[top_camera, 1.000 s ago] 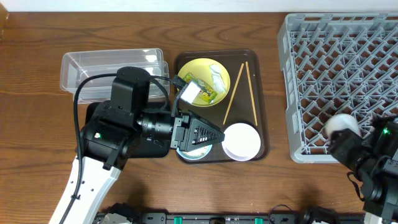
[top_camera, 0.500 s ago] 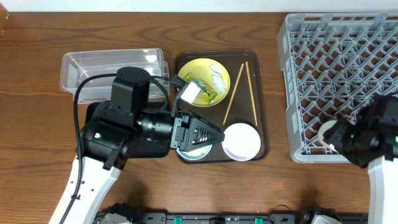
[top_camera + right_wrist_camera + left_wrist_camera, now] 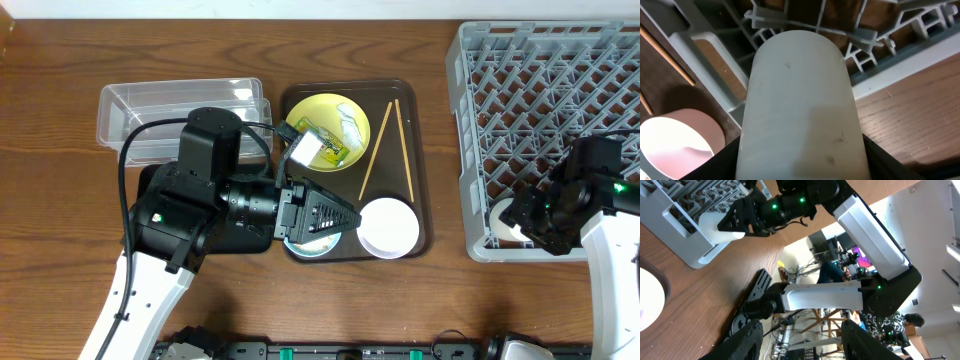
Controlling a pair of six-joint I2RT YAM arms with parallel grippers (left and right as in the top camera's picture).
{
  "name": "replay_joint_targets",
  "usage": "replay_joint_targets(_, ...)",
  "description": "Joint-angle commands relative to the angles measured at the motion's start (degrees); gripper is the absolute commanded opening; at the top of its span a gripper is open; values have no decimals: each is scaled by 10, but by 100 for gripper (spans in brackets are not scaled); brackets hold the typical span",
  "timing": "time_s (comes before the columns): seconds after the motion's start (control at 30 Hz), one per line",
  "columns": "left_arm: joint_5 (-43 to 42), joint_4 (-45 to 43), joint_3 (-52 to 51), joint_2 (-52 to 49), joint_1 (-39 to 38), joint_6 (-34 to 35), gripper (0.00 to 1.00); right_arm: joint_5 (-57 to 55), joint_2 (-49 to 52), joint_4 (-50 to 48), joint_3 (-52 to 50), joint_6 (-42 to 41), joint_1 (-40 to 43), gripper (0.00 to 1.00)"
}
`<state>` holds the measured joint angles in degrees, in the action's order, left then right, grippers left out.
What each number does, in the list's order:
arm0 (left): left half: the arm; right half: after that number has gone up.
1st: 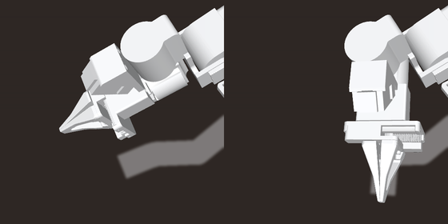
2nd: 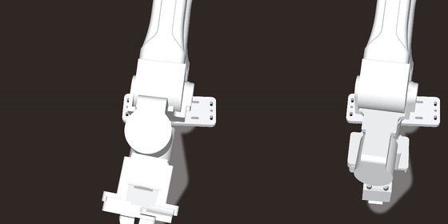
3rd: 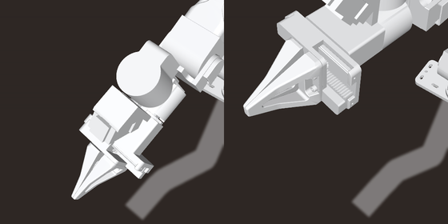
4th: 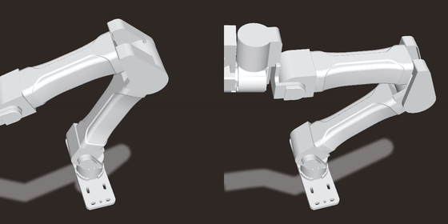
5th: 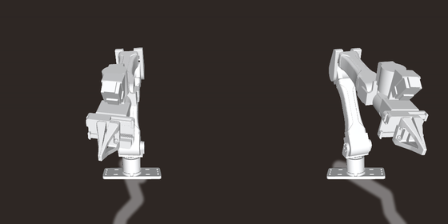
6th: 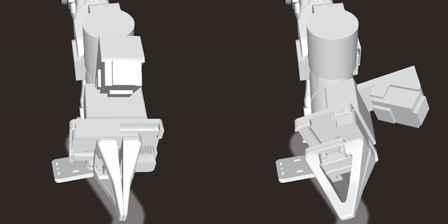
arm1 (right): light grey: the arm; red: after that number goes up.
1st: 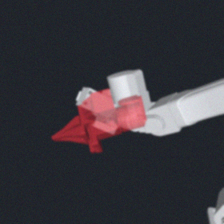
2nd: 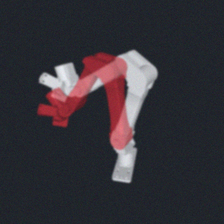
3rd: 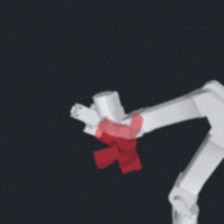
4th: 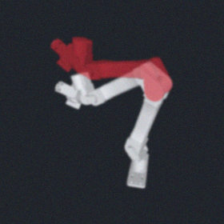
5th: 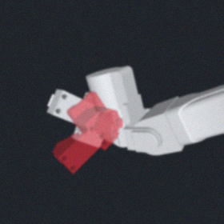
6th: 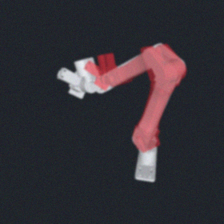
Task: Sort waste into correct bins and load items into the dishwasher rack
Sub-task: 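Carry the white cup with the right gripper into the grey dish rack, then grasp the light-blue rice bowl rim with the left gripper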
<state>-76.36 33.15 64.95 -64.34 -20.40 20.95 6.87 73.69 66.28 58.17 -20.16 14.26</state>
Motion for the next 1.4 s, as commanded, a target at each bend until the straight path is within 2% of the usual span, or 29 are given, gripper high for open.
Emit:
replay_joint_targets(0.0, -10, 0, 9, 4, 0, -5, 53, 5, 0, -7, 7, 5, -5, 61)
replay_joint_targets(0.03, -10, 0, 9, 4, 0, -5, 54, 5, 0, -8, 7, 5, -5, 69)
replay_joint_targets(0.1, -10, 1, 9, 4, 0, -5, 54, 9, -1, -10, 7, 5, -5, 79)
replay_joint_targets(0.17, -10, 2, 9, 4, 0, -5, 54, 26, -3, -12, 11, 5, -5, 82)
replay_joint_targets(0.37, -10, 2, 9, 4, 0, -1, 54, 49, -28, 9, 47, 14, -5, 83)
replay_joint_targets(0.5, 20, 9, 9, 4, 0, -1, 53, 157, -79, 11, 68, 80, -5, 82)
replay_joint_targets(0.6, 127, 54, 9, 4, 0, -1, 53, 269, -126, 4, 80, 134, -5, 83)
replay_joint_targets(0.67, 279, 109, 9, 3, -7, 2, 52, 312, -157, 2, 80, 143, -5, 85)
replay_joint_targets(0.7, 403, 146, 9, 2, -19, 17, 52, 321, -173, 2, 80, 143, -5, 85)
replay_joint_targets(0.77, 563, 188, 8, -3, -43, 39, 52, 338, -192, 4, 80, 143, -5, 85)
replay_joint_targets(0.8, 677, 212, 3, -15, -69, 54, 52, 352, -206, 4, 80, 143, -9, 85)
replay_joint_targets(0.87, 711, 214, -3, -32, -89, 59, 52, 368, -216, 4, 80, 152, -18, 85)
replay_joint_targets(1.37, 768, 104, -4, -260, -185, 67, 43, 378, -222, 14, 80, 201, -72, 87)
